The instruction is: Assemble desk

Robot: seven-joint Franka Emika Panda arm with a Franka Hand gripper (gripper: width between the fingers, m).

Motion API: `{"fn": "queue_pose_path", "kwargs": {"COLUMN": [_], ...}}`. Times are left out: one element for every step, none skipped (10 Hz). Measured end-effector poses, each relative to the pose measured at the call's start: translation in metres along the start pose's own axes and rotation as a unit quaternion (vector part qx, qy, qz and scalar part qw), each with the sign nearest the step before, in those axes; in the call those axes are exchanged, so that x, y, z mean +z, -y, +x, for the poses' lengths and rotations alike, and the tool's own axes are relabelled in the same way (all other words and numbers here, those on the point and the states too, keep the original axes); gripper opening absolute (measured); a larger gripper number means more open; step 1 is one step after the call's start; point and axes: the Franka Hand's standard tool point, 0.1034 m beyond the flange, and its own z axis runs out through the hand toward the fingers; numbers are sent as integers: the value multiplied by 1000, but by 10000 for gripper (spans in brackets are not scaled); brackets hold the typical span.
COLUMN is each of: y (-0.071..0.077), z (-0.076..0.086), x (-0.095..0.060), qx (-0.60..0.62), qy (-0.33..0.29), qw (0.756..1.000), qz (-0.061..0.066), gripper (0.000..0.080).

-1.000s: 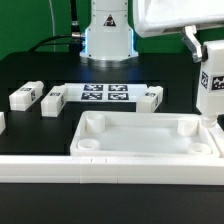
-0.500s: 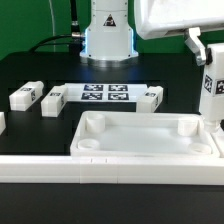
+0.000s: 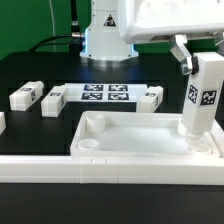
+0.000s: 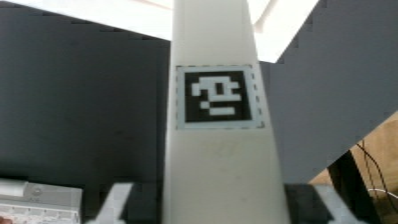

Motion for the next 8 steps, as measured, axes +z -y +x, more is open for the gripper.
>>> {"fn": "queue_pose_path", "kwargs": {"y": [4, 8, 13, 17, 18, 18, 18, 17], "z": [0, 0, -3, -5, -6, -5, -4, -4], "x": [0, 2, 5, 7, 9, 9, 9, 9], "qx": [1, -1, -2, -4, -5, -6, -6, -7], "qy": [0, 1, 3, 4, 4, 0, -3, -3], "qw": [1000, 1000, 1000, 1000, 1000, 1000, 1000, 1000], "qz": [2, 4, 7, 8, 9, 8, 7, 6], "gripper": [291, 291, 291, 291, 291, 291, 291, 291]}}
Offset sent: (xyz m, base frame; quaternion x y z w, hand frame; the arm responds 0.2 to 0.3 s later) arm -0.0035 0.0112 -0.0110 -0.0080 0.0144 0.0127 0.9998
